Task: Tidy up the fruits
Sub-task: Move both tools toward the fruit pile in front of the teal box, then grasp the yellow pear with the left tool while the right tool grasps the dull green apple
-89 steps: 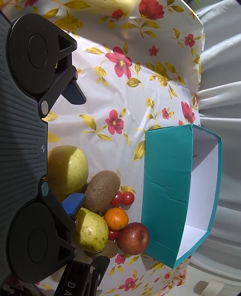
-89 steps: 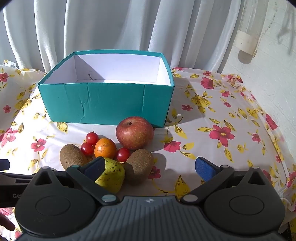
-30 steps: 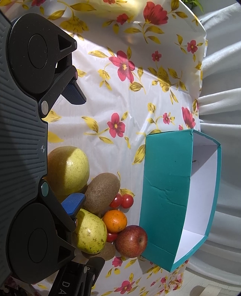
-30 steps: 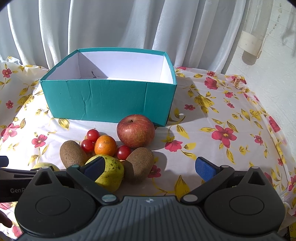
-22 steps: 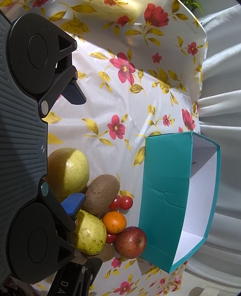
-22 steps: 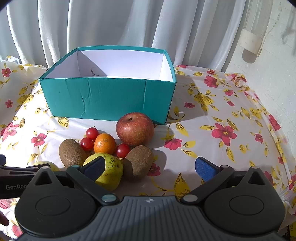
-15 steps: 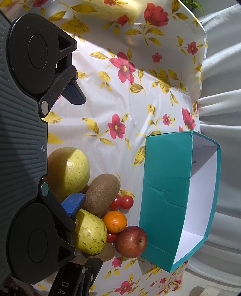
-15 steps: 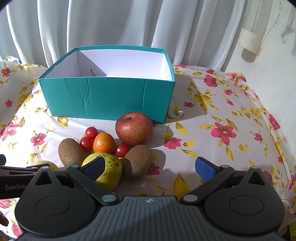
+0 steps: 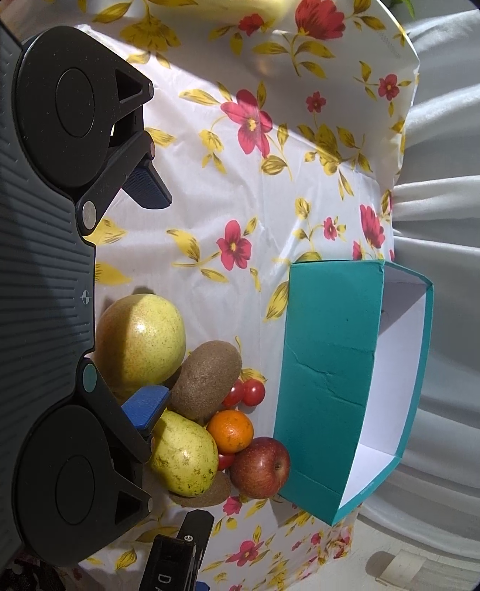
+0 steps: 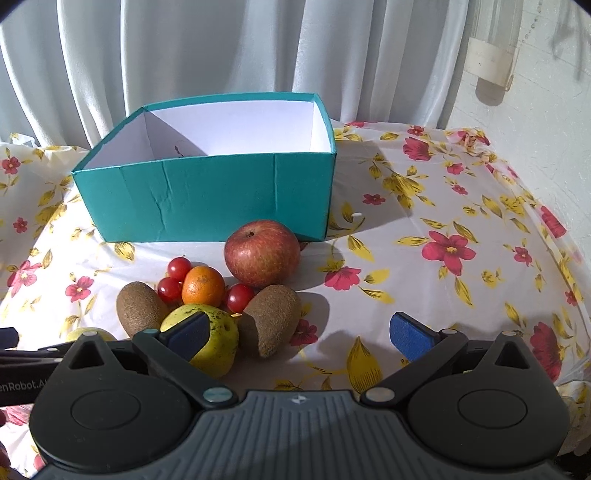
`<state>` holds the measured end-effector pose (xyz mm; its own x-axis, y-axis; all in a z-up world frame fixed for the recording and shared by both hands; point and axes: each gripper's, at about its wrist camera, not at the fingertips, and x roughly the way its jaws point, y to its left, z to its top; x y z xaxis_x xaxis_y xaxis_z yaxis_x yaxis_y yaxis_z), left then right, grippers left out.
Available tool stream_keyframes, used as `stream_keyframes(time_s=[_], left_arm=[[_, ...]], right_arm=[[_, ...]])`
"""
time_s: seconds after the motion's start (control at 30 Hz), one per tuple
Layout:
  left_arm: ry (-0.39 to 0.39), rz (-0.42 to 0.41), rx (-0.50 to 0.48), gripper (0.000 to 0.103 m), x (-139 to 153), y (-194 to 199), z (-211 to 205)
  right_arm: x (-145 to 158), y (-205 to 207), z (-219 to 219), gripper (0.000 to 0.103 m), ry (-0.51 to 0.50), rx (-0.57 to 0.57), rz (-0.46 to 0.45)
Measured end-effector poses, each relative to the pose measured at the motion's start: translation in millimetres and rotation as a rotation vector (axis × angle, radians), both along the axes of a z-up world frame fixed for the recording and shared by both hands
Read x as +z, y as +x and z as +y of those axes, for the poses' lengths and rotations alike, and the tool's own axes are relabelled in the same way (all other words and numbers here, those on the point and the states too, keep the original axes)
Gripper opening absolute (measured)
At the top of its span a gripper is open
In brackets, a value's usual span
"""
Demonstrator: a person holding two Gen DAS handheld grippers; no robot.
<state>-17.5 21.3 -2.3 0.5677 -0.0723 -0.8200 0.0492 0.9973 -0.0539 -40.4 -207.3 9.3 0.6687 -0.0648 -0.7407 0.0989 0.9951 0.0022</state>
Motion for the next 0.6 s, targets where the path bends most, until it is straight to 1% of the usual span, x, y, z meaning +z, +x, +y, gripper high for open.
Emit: stream_keyframes(time_s=[0.17, 0.33, 0.47, 0.5, 0.53, 0.57, 0.6], left_arm=[[-0.018, -0.031, -0.037, 0.103, 0, -6, 0], [-0.014, -0.007, -0.073, 0.103, -9, -3, -8], [-0.019, -0.021, -0.099, 0.103, -14, -3, -13], [-0.013, -0.022, -0.102, 0.100, -15, -2, -15], [-0.004, -0.021, -0.106, 0.088, -16, -2, -17], [0.006, -0.014, -0.108, 0.084, -18, -1, -18], [0.001, -0.002, -0.113, 0.083, -20, 0, -19]], right_arm=[[1, -2, -1, 0.103, 0.023, 0.029, -0.038], [0, -1, -2, 0.103, 0.040, 0.046, -0.045], [-6, 0, -3, 0.103, 0.038, 0.058, -0.041], [-8, 0, -4, 0.103, 0.045, 0.058, -0.038], [-9, 0, -5, 0.103, 0.054, 0.058, -0.036], [-11, 1, -7, 0.103, 0.063, 0.056, -0.034], [-12, 1, -8, 0.103, 0.070, 0.054, -0.033]])
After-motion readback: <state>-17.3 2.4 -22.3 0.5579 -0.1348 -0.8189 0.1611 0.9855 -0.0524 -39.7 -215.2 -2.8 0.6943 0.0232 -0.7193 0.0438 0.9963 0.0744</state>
